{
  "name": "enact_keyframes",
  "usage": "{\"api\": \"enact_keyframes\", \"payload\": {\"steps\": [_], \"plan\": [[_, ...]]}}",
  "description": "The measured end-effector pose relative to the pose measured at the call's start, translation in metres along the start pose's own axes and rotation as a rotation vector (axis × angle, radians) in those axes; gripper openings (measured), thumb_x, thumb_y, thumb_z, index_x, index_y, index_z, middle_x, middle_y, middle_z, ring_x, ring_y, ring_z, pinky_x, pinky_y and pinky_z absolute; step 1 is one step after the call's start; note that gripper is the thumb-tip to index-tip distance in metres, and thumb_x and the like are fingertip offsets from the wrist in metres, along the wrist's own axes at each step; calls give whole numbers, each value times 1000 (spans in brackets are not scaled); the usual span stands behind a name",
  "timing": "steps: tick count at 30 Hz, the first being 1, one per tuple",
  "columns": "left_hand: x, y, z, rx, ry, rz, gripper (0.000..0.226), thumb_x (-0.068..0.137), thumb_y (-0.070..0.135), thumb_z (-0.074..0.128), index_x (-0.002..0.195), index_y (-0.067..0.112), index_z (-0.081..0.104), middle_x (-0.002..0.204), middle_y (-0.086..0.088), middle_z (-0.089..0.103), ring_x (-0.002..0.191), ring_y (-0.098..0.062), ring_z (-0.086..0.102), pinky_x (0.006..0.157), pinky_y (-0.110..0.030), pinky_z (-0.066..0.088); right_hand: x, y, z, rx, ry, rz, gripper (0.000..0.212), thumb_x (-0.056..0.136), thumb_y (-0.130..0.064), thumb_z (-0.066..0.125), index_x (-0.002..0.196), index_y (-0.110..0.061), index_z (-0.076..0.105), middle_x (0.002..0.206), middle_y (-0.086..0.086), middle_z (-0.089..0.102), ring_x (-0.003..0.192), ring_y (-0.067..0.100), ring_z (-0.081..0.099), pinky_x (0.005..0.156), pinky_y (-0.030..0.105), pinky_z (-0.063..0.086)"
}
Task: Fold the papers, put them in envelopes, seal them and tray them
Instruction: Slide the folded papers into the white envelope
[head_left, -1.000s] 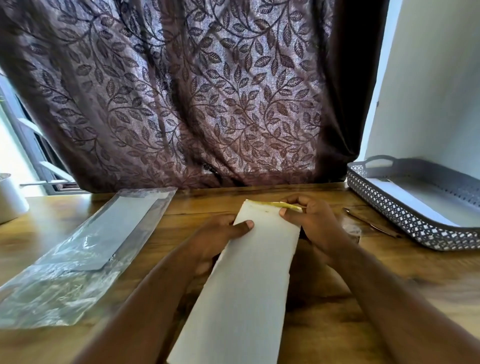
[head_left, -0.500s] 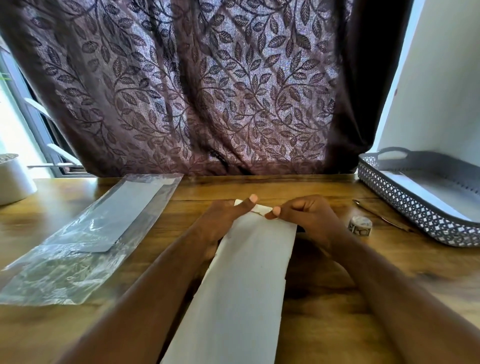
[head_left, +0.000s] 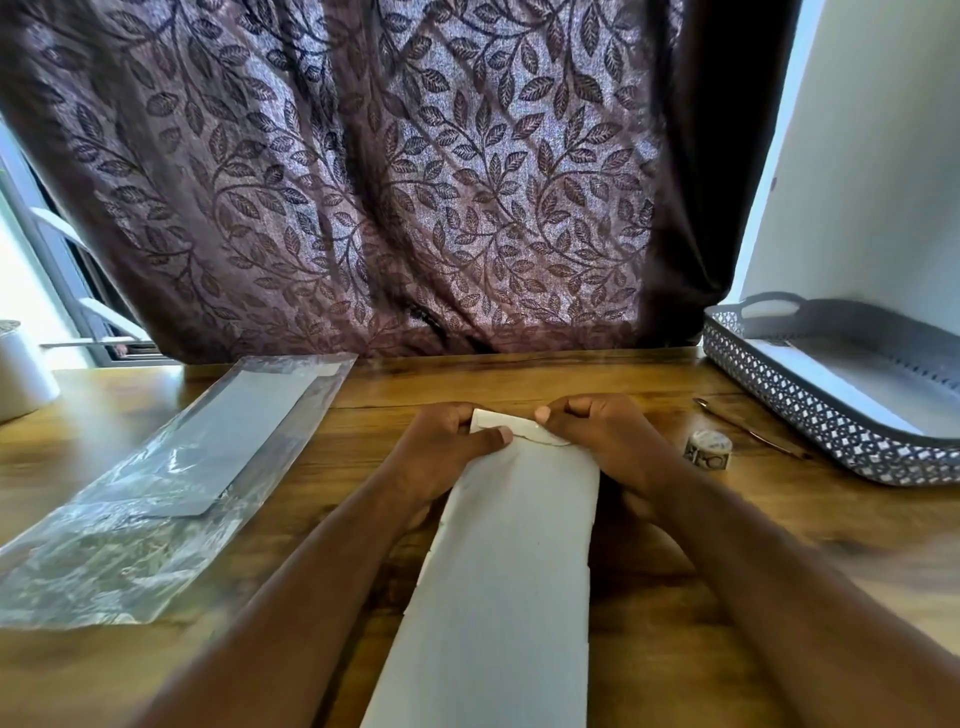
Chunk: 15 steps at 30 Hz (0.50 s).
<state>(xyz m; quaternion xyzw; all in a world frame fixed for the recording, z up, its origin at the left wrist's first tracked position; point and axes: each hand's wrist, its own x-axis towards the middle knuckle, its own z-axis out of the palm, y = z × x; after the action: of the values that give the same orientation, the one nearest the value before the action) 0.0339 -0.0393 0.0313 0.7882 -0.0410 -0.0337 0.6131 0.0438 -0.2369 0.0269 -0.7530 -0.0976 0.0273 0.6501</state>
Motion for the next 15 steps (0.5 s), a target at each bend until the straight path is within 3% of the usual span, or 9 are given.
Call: {"api": "enact_keyframes", "payload": {"steps": [4, 10, 15], "plan": [[1, -3, 3, 38, 10, 46, 19, 87, 20, 75, 104, 12, 75, 96, -3, 78, 89, -22, 73, 82, -36, 61, -1, 0, 0, -169, -27, -34, 16, 87, -30, 78, 85, -14, 81, 85, 5, 78, 84, 27, 74, 80, 44, 60], [-2, -2, 8, 17, 53, 73, 18, 87, 32, 76, 80, 15, 78, 83, -3, 77, 75, -15, 69, 74, -35, 57, 0, -2, 1, -291, -58, -122, 14, 83, -25, 82, 82, -12, 80, 82, 5, 77, 74, 12, 68, 72, 33, 57], [-4, -1, 7, 24, 42, 45, 14, 84, 24, 79, 86, 10, 78, 84, -6, 77, 77, -18, 70, 74, -37, 59, 1, 1, 0, -291, -118, -51, 18, 82, -35, 82, 86, -17, 81, 87, -1, 78, 87, 20, 74, 80, 38, 59]]}}
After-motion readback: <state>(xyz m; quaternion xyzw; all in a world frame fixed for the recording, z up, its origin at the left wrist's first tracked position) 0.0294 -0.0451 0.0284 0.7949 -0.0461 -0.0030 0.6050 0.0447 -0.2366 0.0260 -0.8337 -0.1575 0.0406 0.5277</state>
